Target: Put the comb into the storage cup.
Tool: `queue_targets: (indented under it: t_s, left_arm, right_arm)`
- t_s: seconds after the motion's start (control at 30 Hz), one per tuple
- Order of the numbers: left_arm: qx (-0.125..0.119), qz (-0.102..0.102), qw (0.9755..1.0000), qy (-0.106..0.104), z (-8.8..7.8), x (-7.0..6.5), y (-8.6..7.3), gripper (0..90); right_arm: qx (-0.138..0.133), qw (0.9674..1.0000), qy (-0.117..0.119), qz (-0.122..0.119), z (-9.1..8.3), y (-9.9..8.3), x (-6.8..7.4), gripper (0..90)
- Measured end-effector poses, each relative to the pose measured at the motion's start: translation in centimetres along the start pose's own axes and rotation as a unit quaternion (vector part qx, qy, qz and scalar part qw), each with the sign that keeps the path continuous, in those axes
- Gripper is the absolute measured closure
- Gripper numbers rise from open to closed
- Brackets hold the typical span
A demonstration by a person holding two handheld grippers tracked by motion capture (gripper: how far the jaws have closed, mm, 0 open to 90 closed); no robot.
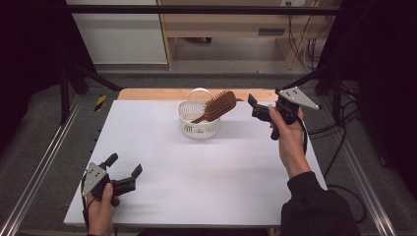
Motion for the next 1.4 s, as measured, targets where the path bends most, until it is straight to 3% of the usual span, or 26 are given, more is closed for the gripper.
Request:
queue_targets:
  t_s: [0.1,0.57,0.83,1.4]
  left_arm:
    - [-0.001,0.001,1.0,-0.005,0.0,-0.1,0.0,1.0]
    - [-0.011,-0.004,0.9999,0.007,-0.9,0.3,0.3,0.9]
    - [-0.013,-0.004,0.9999,0.009,-1.1,0.4,0.3,0.9]
    - [-0.019,-0.005,0.9998,0.008,-1.6,0.5,0.5,0.9]
  right_arm:
    - [0.0,1.0,0.002,-0.003,-0.4,-0.1,-0.3,0.9]
    - [-0.016,0.9999,-0.001,-0.001,-2.9,-0.3,-2.2,1.8]
    - [-0.012,0.9999,-0.002,0.0,-3.8,-1.5,-3.2,2.0]
    - [-0.005,0.9998,0.0,-0.018,-5.5,-3.6,-3.8,2.7]
Point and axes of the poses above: each handheld gripper's, and its own axes: z roughly forward along the jaws, y roughly out of its top, x roughly to its left, the point moved 6 cm from there along z, roughly forward along the jaws, and after that the axes turned 12 degrees about -y, right-handed, at the moved point
